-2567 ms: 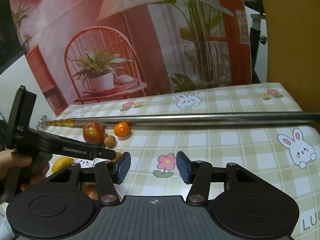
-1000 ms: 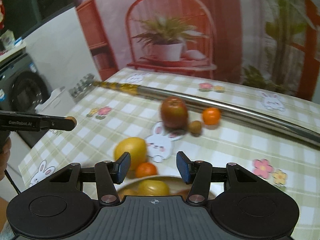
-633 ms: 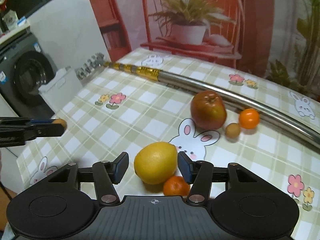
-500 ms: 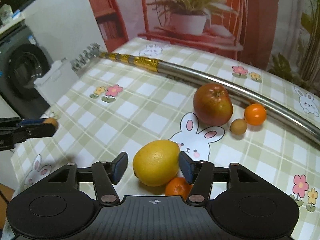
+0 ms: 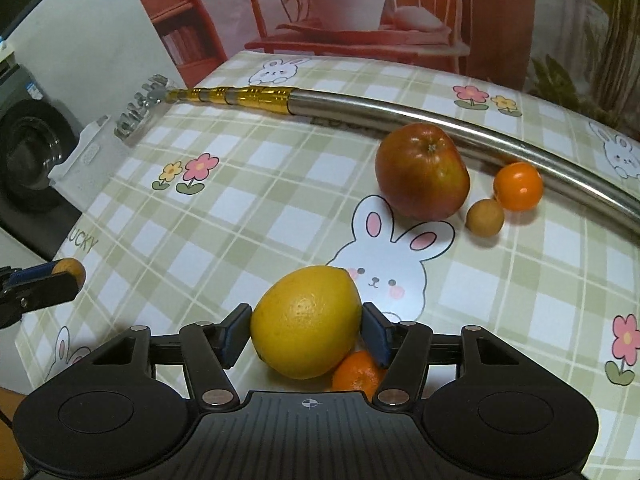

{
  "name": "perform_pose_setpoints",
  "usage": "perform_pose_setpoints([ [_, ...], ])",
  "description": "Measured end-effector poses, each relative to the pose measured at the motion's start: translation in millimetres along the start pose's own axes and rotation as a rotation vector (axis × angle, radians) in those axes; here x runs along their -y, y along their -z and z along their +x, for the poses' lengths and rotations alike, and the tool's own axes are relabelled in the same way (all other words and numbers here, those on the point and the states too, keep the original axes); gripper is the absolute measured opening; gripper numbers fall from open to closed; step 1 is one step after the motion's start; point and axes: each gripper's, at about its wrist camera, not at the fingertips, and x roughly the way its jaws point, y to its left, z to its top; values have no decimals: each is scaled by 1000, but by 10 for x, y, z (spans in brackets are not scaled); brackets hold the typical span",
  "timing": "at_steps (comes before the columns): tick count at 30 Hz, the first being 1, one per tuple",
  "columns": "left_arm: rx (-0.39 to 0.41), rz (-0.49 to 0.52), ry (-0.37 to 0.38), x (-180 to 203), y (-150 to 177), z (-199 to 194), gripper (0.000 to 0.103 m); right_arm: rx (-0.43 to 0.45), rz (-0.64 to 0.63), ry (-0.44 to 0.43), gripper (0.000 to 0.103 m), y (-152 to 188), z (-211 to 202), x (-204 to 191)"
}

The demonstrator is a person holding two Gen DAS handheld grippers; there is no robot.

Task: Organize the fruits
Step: 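Grasp a yellow lemon with the right tool while the left tool holds the kiwi, then carry the kiwi and the lemon over the white plate with both tools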

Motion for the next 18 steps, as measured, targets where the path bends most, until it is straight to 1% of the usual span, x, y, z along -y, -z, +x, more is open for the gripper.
perform_pose_setpoints([
  [4, -1, 5, 6, 32, 7, 0, 28, 20, -18, 8, 54, 34, -29, -31],
  [8, -3, 21, 18, 89, 13, -13, 28, 78, -17, -11, 54, 83, -183, -24],
  [12, -9, 35, 31, 171, 18, -31, 28, 125, -25, -22, 54, 153, -404, 11],
  [15, -12, 51, 51, 260, 31, -50, 28, 166, -7, -33, 54, 235, -604, 92],
  [18, -20, 63, 74, 369, 45, -46, 28, 211, 3, -17, 54, 352, -837, 192],
])
